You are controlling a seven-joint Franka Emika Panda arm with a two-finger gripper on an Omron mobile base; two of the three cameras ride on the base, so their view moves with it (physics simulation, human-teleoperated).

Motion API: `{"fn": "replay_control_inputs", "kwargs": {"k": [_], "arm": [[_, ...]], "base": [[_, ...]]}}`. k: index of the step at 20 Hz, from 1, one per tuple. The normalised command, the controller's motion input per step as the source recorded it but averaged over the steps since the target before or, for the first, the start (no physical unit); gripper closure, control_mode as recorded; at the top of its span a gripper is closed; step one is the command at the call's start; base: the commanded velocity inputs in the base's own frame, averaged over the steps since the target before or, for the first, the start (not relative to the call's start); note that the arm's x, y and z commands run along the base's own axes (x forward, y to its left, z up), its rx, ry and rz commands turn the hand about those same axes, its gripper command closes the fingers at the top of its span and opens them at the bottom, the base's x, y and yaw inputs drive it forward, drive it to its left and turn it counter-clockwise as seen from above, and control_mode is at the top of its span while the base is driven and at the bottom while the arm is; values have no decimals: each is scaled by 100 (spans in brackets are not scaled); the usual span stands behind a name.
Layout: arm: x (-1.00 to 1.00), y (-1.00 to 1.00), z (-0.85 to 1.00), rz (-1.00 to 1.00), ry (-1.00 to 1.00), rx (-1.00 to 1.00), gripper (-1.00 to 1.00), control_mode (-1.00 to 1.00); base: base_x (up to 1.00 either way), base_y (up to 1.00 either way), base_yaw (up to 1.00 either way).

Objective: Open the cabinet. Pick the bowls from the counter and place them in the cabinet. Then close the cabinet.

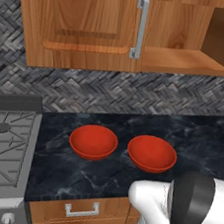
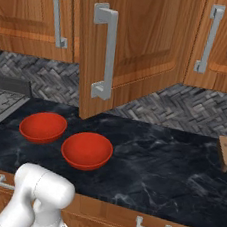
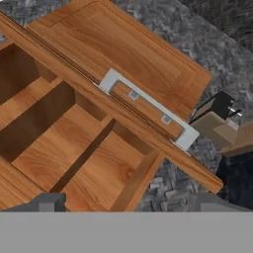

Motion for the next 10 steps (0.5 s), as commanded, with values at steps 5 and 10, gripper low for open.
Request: {"fn": "replay_control_inputs", "kwargs": {"k": [5,10], "arm": [[23,0,-17,-6,-13,8,-100,-100],[40,-1,-11,-2,-6,0,-100,-100]], "base": [[0,0,0],[0,0,0]]}}
